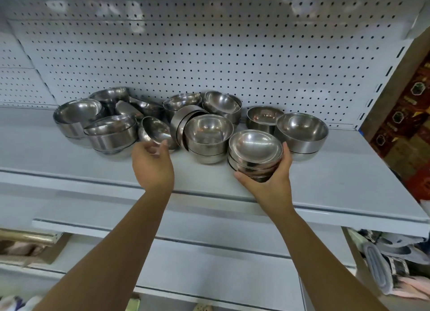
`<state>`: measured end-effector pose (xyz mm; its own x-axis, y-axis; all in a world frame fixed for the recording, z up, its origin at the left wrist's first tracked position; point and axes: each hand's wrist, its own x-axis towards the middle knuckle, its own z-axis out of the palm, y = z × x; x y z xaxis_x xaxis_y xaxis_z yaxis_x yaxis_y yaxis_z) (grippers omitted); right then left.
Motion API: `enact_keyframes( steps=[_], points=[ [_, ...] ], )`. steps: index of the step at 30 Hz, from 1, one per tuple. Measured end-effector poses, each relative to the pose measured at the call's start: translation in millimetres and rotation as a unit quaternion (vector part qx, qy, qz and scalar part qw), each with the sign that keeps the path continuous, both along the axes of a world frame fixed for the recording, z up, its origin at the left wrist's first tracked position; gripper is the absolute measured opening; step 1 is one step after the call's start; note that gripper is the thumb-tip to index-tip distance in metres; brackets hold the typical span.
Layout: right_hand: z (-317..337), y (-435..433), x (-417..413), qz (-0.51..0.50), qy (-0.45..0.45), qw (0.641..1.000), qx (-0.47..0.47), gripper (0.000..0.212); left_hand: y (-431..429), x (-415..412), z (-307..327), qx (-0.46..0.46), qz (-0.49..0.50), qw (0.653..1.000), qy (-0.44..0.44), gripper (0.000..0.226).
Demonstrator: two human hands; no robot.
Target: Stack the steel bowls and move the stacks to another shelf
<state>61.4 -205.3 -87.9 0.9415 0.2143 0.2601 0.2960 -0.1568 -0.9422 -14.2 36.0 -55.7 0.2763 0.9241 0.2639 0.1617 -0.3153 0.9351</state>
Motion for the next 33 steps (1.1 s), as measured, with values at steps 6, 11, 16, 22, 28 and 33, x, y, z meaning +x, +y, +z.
enact_keyframes(
  steps=[6, 11, 16, 22, 28, 33],
  points=[
    [2, -5, -6, 0.041, 0.007, 0.999, -0.015, 0.137, 25, 13, 8, -0.132, -0.006, 0.991, 0.006, 0.063],
    [4, -5, -7, 0.039, 0.008, 0.999, -0.019, 0.137, 27, 15, 7, -0.166, -0.057, 0.983, -0.062, 0.046],
    [3, -5, -7, 0.042, 0.007, 0.999, -0.015, 0.136, 16, 1, 4, -0.125, -0.046, 0.984, -0.115, 0.052],
    [4, -6, -7, 0.045, 0.01, 0.999, -0.007, 0.139, -26, -27, 20, -0.084, -0.033, 0.973, -0.212, 0.061],
    [4, -6, -6, 0.057, 0.006, 0.998, 0.008, 0.138, -58, -41, 58, -0.119, -0.192, 0.951, -0.212, 0.064],
    [5, -8, -5, 0.073, 0.007, 0.997, 0.022, 0.132, -62, -29, 70, -0.221, -0.314, 0.909, -0.161, 0.048]
  ],
)
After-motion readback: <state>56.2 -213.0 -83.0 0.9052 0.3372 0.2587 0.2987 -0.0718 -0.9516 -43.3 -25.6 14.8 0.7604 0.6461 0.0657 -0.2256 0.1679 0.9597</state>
